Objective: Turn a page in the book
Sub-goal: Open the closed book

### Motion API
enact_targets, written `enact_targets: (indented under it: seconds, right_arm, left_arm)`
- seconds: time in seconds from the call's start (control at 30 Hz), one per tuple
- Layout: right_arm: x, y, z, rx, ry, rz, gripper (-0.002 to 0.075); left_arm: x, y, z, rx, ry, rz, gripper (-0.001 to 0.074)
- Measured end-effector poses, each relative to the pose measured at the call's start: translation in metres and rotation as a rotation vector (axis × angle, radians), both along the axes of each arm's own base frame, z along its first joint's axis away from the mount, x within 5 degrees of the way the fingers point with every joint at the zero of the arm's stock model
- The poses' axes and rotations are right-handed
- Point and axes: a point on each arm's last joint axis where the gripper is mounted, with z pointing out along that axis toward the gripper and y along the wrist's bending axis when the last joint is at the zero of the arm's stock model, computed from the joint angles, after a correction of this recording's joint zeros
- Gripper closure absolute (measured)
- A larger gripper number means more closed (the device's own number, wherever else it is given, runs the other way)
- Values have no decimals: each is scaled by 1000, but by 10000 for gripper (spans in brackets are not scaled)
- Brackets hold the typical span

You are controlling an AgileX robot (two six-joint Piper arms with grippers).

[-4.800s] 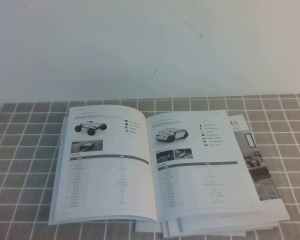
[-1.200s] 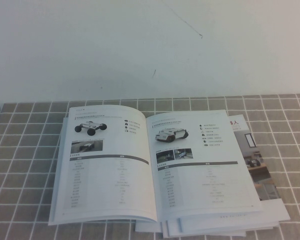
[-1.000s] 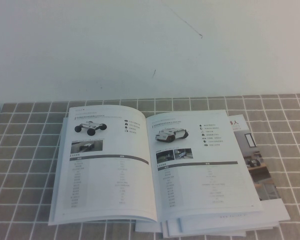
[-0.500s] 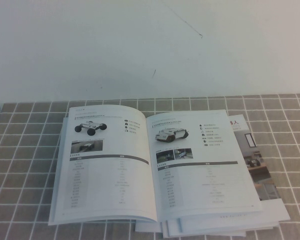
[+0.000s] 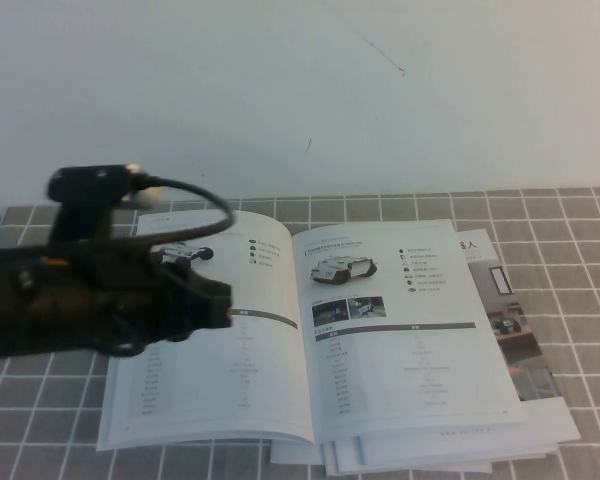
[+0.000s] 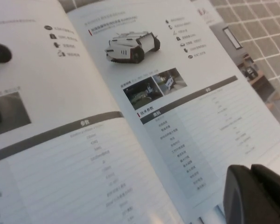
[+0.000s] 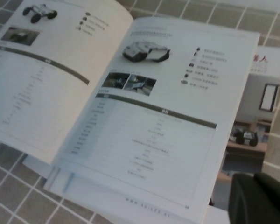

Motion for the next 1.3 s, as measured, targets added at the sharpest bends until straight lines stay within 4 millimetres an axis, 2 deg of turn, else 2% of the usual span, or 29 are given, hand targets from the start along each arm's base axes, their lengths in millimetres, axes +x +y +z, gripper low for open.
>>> enact_targets:
  seconds: [0.13, 0.23, 0.4, 0.5, 0.63, 0.83, 0.93, 1.13, 1.3]
  right_arm:
    - [30, 4, -30, -9, 114, 37, 728]
    - [43, 15, -48, -38, 151, 65, 728]
    - [63, 35, -71, -66, 215, 131, 727]
    - [77, 41, -83, -68, 270, 174, 727]
    - [98, 46, -95, -67, 317, 207, 673]
    - [125, 52, -107, -34, 375, 208, 421]
    - [134, 54, -118, -12, 430, 191, 342]
    - [141, 54, -138, -4, 498, 156, 313]
    - [143, 53, -146, -8, 516, 133, 309]
  left_arm:
    - [44, -34, -28, 67, 84, -75, 739]
    - [69, -48, -57, 123, 151, -103, 739]
    - [90, -56, -120, 206, 302, -104, 739]
    - [94, -57, -139, 234, 352, -96, 739]
    - [95, -57, -145, 244, 364, -95, 739]
    - [96, -56, -145, 239, 368, -84, 739]
    - [96, -56, -145, 239, 370, -80, 739]
    - [96, -56, -146, 243, 370, -79, 739]
    - [96, -56, -146, 244, 371, -78, 739]
